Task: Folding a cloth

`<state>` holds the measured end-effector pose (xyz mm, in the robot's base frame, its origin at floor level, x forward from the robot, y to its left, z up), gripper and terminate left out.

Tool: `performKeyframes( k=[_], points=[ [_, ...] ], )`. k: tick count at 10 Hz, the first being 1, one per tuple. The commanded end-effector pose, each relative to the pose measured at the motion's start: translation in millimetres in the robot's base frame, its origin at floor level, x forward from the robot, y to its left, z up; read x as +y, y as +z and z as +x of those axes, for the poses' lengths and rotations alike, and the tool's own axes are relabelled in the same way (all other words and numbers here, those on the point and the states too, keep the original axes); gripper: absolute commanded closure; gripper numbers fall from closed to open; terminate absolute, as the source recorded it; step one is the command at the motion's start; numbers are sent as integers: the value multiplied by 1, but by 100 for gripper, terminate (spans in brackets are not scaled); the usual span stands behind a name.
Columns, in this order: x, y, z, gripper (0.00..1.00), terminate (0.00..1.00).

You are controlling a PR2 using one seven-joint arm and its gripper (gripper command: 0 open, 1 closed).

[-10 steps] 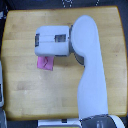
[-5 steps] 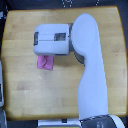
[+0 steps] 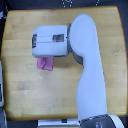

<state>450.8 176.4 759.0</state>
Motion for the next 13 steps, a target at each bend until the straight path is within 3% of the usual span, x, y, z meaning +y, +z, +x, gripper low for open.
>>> performKeyframes(
  k=[1, 2, 13],
  points=[
    [19, -10, 11, 100, 0],
    [19, -11, 10, 0, 0],
    [8, -9, 10, 0, 0]
  ],
)
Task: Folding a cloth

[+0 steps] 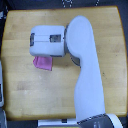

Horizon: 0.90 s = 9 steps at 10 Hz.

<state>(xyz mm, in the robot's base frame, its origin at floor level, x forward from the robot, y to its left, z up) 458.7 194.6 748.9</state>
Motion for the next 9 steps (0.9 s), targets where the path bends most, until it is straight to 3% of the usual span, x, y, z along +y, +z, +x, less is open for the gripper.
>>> performKeyframes(
  k=[1, 7, 9],
  points=[
    [-10, 1, 2, 0, 0],
    [-7, 45, 32, 0, 0],
    [-5, 74, 50, 0, 0]
  ],
)
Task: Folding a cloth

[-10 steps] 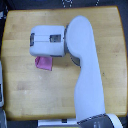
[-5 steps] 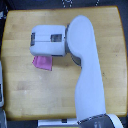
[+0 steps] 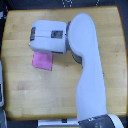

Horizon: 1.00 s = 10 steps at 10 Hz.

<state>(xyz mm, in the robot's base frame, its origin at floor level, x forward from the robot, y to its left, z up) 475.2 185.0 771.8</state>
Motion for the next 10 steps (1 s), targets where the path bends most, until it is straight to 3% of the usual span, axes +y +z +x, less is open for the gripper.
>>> performKeyframes(
  k=[1, 3, 5, 8, 10],
  points=[
    [1, 62, 41, 0, 0],
    [-20, 104, 60, 0, 0],
    [-33, 126, 69, 0, 0],
    [-60, 140, 72, 0, 0],
    [-109, 141, 69, 0, 0]
  ],
)
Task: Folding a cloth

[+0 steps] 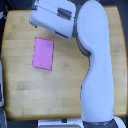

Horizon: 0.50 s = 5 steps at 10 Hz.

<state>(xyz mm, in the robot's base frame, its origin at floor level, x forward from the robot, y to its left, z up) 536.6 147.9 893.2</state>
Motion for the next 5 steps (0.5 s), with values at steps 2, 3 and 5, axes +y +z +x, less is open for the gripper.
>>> performKeyframes(
  k=[2, 3, 5],
  points=[
    [-133, 21, -1, 0, 0],
    [-170, 22, -7, 0, 0],
    [-220, 22, -14, 0, 0]
  ],
)
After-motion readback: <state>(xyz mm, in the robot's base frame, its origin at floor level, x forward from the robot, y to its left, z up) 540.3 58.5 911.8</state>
